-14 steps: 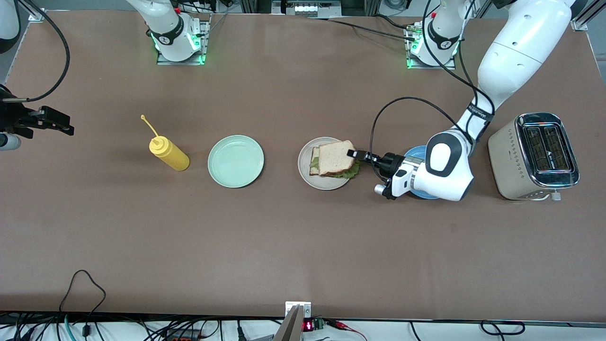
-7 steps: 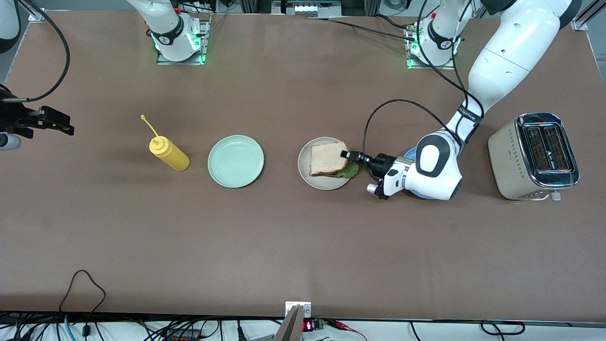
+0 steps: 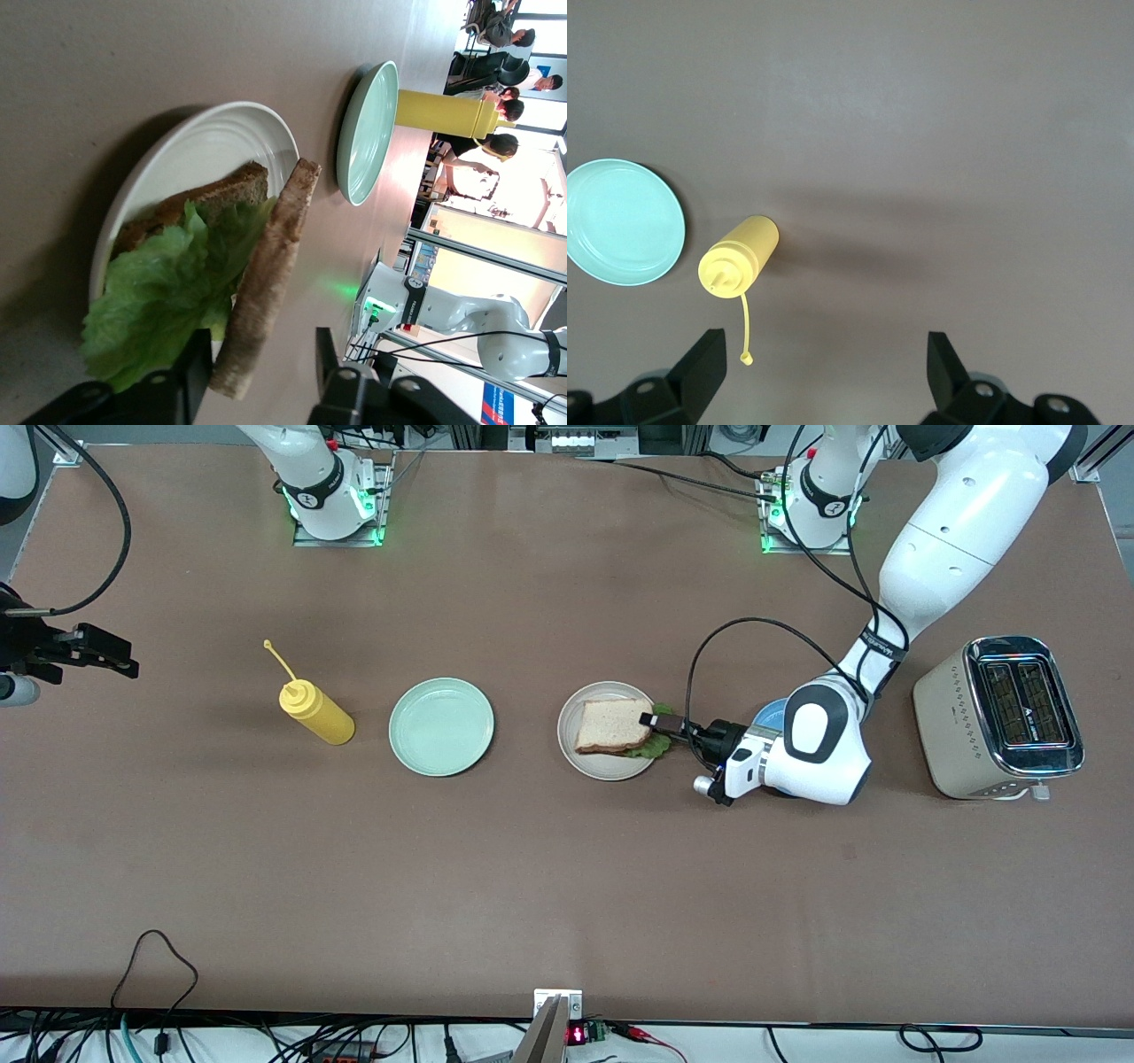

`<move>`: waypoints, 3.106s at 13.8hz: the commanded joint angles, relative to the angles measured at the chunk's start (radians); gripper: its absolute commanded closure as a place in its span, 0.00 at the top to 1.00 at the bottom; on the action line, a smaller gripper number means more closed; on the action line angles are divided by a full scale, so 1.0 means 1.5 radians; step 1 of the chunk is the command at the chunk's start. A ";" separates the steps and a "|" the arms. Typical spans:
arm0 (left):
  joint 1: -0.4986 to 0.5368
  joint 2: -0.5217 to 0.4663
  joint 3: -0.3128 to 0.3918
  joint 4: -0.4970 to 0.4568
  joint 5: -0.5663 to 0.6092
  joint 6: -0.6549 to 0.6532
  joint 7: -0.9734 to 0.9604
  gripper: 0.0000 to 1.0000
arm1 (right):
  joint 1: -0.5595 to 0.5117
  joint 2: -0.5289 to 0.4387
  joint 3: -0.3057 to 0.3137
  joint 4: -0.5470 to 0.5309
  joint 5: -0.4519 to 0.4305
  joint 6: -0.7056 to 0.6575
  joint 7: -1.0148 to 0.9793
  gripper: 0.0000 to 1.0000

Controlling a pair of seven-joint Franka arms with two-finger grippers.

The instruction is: Make sandwich in beige plate with both arms

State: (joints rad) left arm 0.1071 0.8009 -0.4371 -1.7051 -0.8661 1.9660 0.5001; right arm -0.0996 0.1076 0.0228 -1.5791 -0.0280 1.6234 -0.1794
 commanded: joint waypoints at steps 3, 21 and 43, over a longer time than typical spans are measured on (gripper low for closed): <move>0.002 0.008 0.015 0.017 0.001 -0.004 0.017 1.00 | -0.003 -0.016 0.003 -0.013 0.002 -0.004 0.000 1.00; 0.070 -0.199 0.038 0.011 0.305 -0.148 -0.100 1.00 | -0.004 -0.016 0.003 -0.013 0.002 -0.005 0.001 1.00; -0.014 -0.574 0.246 -0.002 0.578 -0.255 -0.375 1.00 | 0.084 -0.021 0.006 -0.008 0.007 -0.003 0.091 1.00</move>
State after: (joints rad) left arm 0.0759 -0.0060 -0.0642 -1.6285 0.0168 1.5814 -0.0579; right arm 0.0140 0.0968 0.0345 -1.5789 0.0009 1.6243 -0.0692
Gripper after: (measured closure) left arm 0.000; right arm 0.000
